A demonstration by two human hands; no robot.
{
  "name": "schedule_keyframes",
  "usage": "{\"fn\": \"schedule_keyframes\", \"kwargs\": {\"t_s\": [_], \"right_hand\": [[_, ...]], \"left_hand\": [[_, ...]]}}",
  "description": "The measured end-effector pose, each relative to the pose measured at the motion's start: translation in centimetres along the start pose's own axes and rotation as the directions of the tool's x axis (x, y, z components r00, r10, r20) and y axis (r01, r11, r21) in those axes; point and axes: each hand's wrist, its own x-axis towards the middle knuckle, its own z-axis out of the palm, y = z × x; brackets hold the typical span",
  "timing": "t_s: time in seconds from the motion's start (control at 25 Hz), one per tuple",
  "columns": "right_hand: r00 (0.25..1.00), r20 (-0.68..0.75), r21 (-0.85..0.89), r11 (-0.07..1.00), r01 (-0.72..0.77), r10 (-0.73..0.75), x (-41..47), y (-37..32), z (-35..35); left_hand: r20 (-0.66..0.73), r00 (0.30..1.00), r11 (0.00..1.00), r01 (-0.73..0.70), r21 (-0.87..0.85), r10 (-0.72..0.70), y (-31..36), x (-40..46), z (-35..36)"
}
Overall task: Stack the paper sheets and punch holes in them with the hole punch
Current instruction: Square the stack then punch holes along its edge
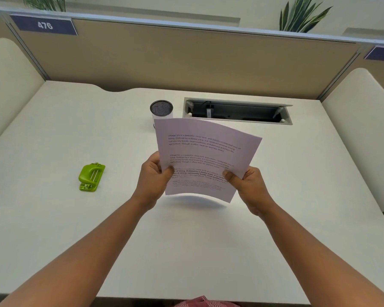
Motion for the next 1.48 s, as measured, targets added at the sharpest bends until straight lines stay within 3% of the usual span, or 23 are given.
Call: {"fn": "schedule_keyframes", "kwargs": {"t_s": [0.24, 0.8, 1.04, 1.16, 1.24, 1.32, 1.4, 1.48], "right_hand": [[0.999, -0.007, -0.048, 0.998, -0.045, 0.045, -0.2, 1.2, 0.3], [0.992, -0.016, -0.122, 0.985, -0.125, 0.124, -0.4, 2.1, 0.9], [0.991, -0.019, -0.082, 0.987, -0.136, 0.134, 0.0, 1.3, 0.5], [0.989, -0.151, 0.025, 1.000, 0.011, -0.007, 0.4, -0.2, -0.6], [0.942, -0.274, -0.179, 0.973, 0.147, -0.193, 0.6, -1.9, -1.7], [0.892, -0.268, -0.426, 0.875, 0.229, -0.364, 0.8, -3.4, -2.8], [0.922, -0.163, -0.462, 0.853, 0.243, -0.351, 1.2, -4.5, -3.4], [0.982, -0.024, -0.372, 0.914, 0.164, -0.186, 1.6, -5.1, -3.2]], "left_hand": [[-0.003, 0.996, 0.996, 0.088, 0.012, -0.088, -1.7, -0.3, 0.2], [0.064, 0.990, 0.992, 0.127, 0.005, -0.127, -3.1, -0.3, -0.2], [0.040, 0.999, 0.971, -0.022, 0.240, 0.013, 0.3, 0.3, -0.2], [0.060, 0.987, 0.830, -0.161, 0.535, 0.152, 3.3, 1.8, -0.8], [0.109, 0.973, 0.650, -0.218, 0.728, 0.205, 5.5, 2.6, -0.8], [0.147, 0.953, 0.482, -0.262, 0.836, 0.264, 7.2, 3.0, -0.6], [0.227, 0.929, 0.364, -0.328, 0.872, 0.294, 8.3, 3.2, -0.2], [0.311, 0.918, 0.271, -0.373, 0.888, 0.246, 9.0, 3.1, 0.5]]}}
